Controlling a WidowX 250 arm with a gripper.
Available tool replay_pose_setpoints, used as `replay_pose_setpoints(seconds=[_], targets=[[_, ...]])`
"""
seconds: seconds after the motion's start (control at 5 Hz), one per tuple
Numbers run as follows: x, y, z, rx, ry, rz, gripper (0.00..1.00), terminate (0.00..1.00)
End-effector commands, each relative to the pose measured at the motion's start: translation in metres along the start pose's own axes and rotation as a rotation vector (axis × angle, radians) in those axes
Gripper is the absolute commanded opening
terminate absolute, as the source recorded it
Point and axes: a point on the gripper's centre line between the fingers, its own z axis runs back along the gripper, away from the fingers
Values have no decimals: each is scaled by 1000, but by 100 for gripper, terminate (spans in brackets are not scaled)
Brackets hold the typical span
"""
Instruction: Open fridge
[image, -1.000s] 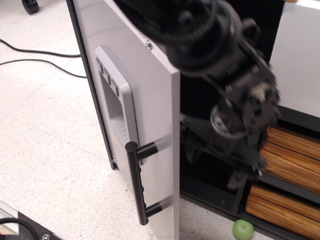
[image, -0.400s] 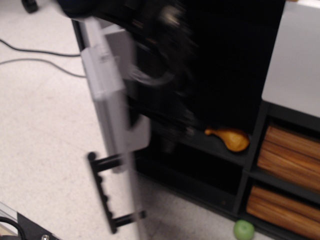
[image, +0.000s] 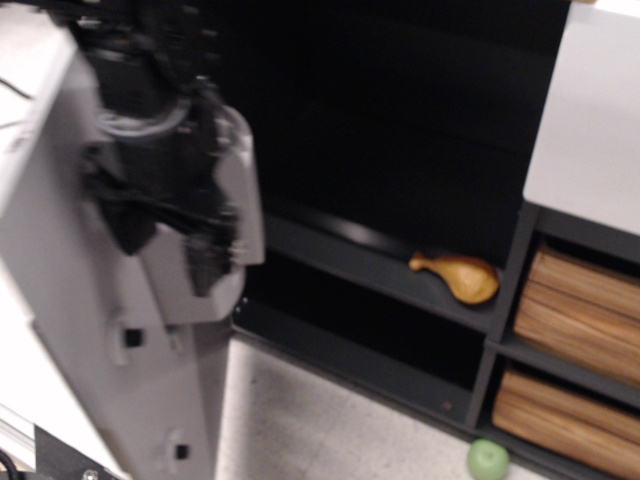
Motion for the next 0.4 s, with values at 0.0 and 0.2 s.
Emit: replay_pose_setpoints(seconds=[0.0,0.2], targets=[[-12,20,9,42,2,-45,100,0],[-12,20,9,42,2,-45,100,100]])
